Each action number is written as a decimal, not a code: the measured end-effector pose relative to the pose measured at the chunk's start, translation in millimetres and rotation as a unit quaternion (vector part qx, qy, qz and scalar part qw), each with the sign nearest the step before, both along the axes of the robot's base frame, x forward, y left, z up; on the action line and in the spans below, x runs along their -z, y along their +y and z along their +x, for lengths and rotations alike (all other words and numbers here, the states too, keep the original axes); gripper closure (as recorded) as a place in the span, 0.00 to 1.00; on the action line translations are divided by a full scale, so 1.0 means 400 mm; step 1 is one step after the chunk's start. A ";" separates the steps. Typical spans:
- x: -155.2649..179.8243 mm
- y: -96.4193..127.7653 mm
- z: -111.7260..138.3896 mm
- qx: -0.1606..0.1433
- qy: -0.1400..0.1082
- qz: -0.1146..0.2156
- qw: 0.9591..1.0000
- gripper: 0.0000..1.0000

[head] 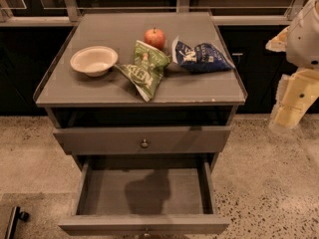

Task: Place green jalapeno chip bag into middle drawer

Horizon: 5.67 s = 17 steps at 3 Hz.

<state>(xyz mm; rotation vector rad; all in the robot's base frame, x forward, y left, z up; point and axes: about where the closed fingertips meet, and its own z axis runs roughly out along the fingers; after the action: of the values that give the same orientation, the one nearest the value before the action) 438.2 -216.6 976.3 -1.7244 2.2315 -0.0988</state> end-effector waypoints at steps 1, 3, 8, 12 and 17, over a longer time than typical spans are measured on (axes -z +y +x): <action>0.000 0.000 0.000 0.000 0.000 0.000 1.000 0.00; 0.035 0.052 0.153 -0.043 -0.043 0.092 0.994 0.00; 0.164 0.314 0.302 -0.101 -0.069 0.265 0.956 0.00; 0.259 0.606 0.489 -0.218 -0.098 0.242 0.940 0.00; 0.260 0.607 0.489 -0.218 -0.098 0.242 0.940 1.00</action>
Offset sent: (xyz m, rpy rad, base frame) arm 0.0333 0.0051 -0.0114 0.1115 -0.0677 0.0385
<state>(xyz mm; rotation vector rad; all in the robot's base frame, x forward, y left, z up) 633.8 26.0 872.5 -1.7762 1.5208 0.3361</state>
